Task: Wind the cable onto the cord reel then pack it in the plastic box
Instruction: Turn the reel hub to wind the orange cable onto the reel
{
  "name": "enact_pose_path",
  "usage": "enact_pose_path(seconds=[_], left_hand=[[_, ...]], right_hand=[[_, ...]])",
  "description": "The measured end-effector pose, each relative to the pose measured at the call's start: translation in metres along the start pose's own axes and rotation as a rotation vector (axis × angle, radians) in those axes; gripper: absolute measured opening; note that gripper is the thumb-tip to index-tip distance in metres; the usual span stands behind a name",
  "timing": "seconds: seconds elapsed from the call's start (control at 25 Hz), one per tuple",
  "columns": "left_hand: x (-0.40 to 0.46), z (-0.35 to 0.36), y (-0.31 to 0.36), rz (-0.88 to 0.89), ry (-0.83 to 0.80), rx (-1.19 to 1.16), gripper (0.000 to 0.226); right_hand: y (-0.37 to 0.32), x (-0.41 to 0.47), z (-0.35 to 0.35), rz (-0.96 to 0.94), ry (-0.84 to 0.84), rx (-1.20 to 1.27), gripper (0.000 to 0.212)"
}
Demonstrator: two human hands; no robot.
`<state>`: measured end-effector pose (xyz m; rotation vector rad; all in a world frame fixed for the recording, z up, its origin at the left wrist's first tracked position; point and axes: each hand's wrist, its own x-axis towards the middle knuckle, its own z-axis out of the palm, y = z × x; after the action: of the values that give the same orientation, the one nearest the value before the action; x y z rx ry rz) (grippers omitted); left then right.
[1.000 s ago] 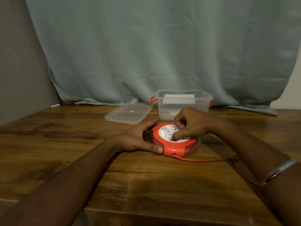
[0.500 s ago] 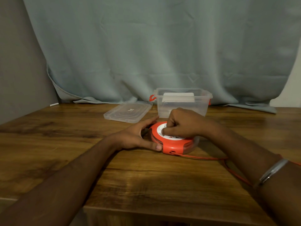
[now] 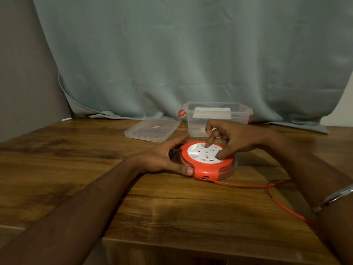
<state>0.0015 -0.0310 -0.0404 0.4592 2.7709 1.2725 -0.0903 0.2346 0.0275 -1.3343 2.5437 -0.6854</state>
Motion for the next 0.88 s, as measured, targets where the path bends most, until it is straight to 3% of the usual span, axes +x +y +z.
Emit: enact_pose_path(seconds=[0.16, 0.36, 0.68, 0.88], left_hand=[[0.0, 0.0, 0.001, 0.003, 0.004, -0.004, 0.13], [0.0, 0.0, 0.001, 0.001, 0.005, -0.012, 0.13], [-0.001, 0.001, -0.001, 0.018, 0.012, -0.015, 0.13], [0.0, 0.001, 0.0, 0.019, 0.006, -0.008, 0.129]], right_hand=[[-0.004, -0.001, 0.004, 0.033, 0.073, -0.041, 0.061], [-0.014, 0.005, 0.015, 0.022, 0.136, -0.193, 0.04], [-0.023, 0.012, 0.028, -0.044, 0.164, -0.335, 0.055], [-0.026, 0.022, 0.039, -0.042, 0.185, -0.3, 0.047]])
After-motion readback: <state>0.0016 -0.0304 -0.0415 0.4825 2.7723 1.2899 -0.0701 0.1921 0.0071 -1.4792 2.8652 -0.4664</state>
